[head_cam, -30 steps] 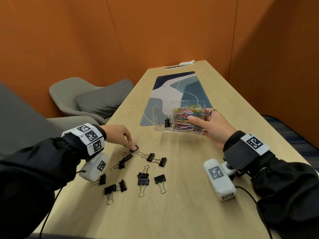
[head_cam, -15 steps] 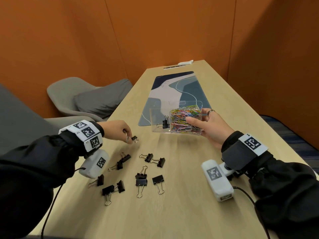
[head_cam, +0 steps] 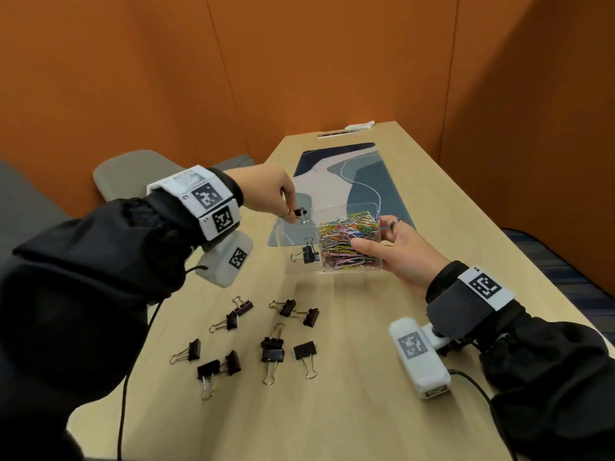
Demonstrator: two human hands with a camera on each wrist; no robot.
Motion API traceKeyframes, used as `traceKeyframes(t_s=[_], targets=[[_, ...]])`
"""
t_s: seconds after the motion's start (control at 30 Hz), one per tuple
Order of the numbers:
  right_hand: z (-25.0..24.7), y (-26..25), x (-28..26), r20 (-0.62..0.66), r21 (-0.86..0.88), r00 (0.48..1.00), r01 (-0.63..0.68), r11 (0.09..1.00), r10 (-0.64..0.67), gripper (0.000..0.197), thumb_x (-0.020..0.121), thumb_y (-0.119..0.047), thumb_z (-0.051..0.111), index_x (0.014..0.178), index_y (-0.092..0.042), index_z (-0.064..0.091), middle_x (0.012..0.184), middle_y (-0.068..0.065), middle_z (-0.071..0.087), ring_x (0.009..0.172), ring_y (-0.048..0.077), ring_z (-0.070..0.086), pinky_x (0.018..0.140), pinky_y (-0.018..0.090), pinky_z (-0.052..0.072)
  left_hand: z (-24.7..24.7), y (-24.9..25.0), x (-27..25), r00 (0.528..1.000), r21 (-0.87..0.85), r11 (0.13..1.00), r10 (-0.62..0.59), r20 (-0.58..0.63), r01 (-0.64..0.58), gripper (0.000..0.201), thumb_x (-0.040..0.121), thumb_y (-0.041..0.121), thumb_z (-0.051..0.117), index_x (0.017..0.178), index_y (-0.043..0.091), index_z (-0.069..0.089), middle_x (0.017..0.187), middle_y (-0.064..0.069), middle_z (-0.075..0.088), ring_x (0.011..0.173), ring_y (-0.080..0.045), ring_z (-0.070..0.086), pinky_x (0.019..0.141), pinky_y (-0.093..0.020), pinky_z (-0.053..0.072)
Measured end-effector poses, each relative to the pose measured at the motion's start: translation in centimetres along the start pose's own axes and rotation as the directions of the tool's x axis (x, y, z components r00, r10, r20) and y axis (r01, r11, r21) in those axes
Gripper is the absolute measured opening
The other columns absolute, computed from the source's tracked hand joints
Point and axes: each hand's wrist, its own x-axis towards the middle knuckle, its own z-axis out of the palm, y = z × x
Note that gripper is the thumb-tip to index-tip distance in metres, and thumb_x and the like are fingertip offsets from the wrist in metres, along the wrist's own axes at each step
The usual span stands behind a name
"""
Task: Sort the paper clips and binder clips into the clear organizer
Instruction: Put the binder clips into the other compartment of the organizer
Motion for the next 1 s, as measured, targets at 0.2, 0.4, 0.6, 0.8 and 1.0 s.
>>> traceKeyframes(t_s=[0.2,0.4,0.6,0.8,1.0], targets=[[0.1,0.1,0.0,-0.004,-0.014,1.0,0.019,1.0,-0.019,0.069,0.074,-0.02,0.075,0.133,-0.009,0.04,0.125,0.011,0.057,0.113,0.026,0.059,0.096,0.046,0.05,0.1,0.4,0.6,0.99,0.042,0.998,-0.043,0.134,0.037,0.035,0.085,0.049,0.061,0.094,0.016,0.07,0.079,-0.001,0.06,0.069,-0.015,0.048,0.06,-0.024,0.037],[0.3,0.0,-0.2,-0.003,-0.006,1.0,0.02,1.0,-0.02,0.067,0.074,-0.019,0.075,0.131,-0.009,0.041,0.122,0.01,0.059,0.11,0.025,0.061,0.095,0.043,0.052,0.8,0.0,0.3,0.987,-0.525,0.837,-0.113,0.111,0.155,0.026,0.1,0.027,0.03,0.08,0.017,0.043,0.071,0.001,0.038,0.054,-0.014,0.028,0.049,-0.023,0.023],[0.5,-0.1,-0.4,0.01,-0.025,0.999,0.031,0.999,-0.031,0.077,0.067,-0.027,0.076,0.133,-0.009,0.04,0.123,0.01,0.058,0.109,0.025,0.061,0.094,0.043,0.052,1.5,0.9,-0.1,0.993,-0.64,0.759,-0.085,0.087,0.121,0.02,0.092,0.002,0.024,0.081,0.015,0.036,0.071,-0.003,0.032,0.056,-0.013,0.026,0.049,-0.023,0.021],[0.5,-0.1,-0.5,0.009,-0.022,0.999,0.033,0.999,-0.032,0.083,0.062,-0.03,0.077,0.133,-0.01,0.04,0.124,0.011,0.058,0.109,0.025,0.061,0.095,0.044,0.051,2.6,0.8,0.2,0.998,-0.634,0.771,-0.03,0.06,0.061,0.021,0.094,-0.003,0.029,0.097,0.017,0.036,0.081,0.0,0.041,0.067,-0.012,0.036,0.056,-0.022,0.032],[0.5,0.1,-0.3,-0.006,-0.048,1.0,0.024,0.999,-0.024,0.073,0.071,-0.024,0.077,0.133,-0.01,0.04,0.124,0.01,0.058,0.109,0.024,0.061,0.095,0.044,0.051,3.9,-0.2,-0.1,0.996,-0.526,0.848,0.091,0.012,-0.071,0.022,0.094,0.002,0.048,0.097,0.023,0.04,0.095,0.004,0.044,0.085,-0.012,0.045,0.073,-0.02,0.039]])
